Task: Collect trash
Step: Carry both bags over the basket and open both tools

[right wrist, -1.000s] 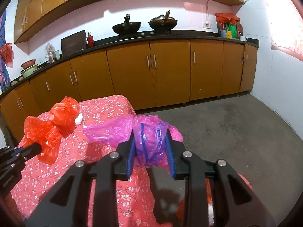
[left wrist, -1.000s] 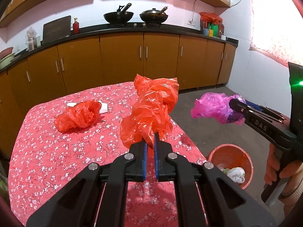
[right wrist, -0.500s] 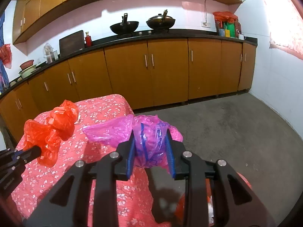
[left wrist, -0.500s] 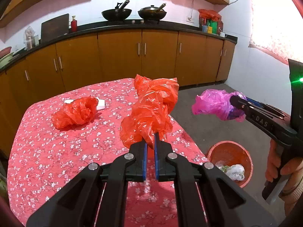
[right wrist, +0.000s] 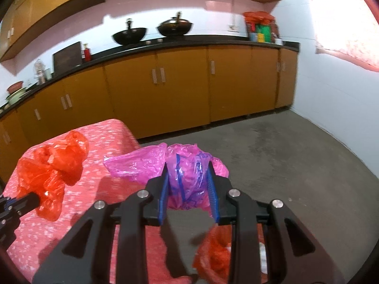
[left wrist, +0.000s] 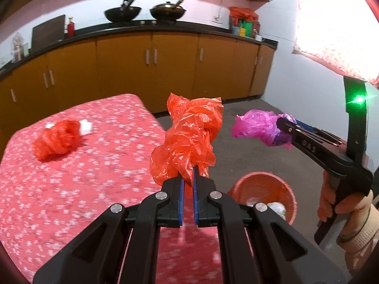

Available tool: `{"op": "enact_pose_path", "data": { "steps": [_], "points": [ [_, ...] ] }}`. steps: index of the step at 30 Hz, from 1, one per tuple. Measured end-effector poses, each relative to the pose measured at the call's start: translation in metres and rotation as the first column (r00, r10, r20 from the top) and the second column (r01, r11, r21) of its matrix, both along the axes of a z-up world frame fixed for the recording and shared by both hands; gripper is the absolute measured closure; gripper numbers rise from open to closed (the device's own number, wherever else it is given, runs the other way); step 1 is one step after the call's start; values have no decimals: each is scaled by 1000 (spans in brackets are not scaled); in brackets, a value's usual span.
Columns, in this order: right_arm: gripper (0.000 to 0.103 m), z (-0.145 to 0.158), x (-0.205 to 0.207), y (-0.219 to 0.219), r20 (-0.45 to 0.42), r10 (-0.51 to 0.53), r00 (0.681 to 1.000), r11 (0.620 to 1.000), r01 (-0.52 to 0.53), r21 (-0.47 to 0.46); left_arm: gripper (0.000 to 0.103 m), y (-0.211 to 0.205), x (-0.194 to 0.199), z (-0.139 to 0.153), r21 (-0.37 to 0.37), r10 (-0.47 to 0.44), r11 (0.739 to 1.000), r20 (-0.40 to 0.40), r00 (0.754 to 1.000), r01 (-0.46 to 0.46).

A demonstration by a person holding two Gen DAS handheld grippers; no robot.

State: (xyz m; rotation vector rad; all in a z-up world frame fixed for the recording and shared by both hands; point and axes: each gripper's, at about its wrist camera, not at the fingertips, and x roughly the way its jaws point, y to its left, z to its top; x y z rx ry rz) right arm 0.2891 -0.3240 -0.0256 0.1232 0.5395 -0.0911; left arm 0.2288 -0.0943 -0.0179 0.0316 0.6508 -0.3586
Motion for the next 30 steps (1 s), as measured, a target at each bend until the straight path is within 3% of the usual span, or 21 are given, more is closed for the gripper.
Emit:
{"op": "enact_pose_path", "data": {
  "steps": [8, 14, 24, 30],
  "points": [
    [74, -29, -14, -70, -42, -129, 991, 992, 128, -13, 97, -62, -1, -20, -32, -94, 995, -56, 994, 93],
    [74, -69, -26, -120, -120, -213, 970, 976, 216, 10, 97, -108, -2, -48, -28, -163, 987, -117, 980, 161],
    [74, -117, -31, -170, -197, -264, 944, 960, 278, 44, 97, -175, 1, -104, 13, -234, 970, -240, 942, 244],
    [73, -136, -30, -193, -231, -285, 930, 946, 312, 90, 97, -205, 7, -120, 26, -248, 964, -282, 927, 266]
  ]
}}
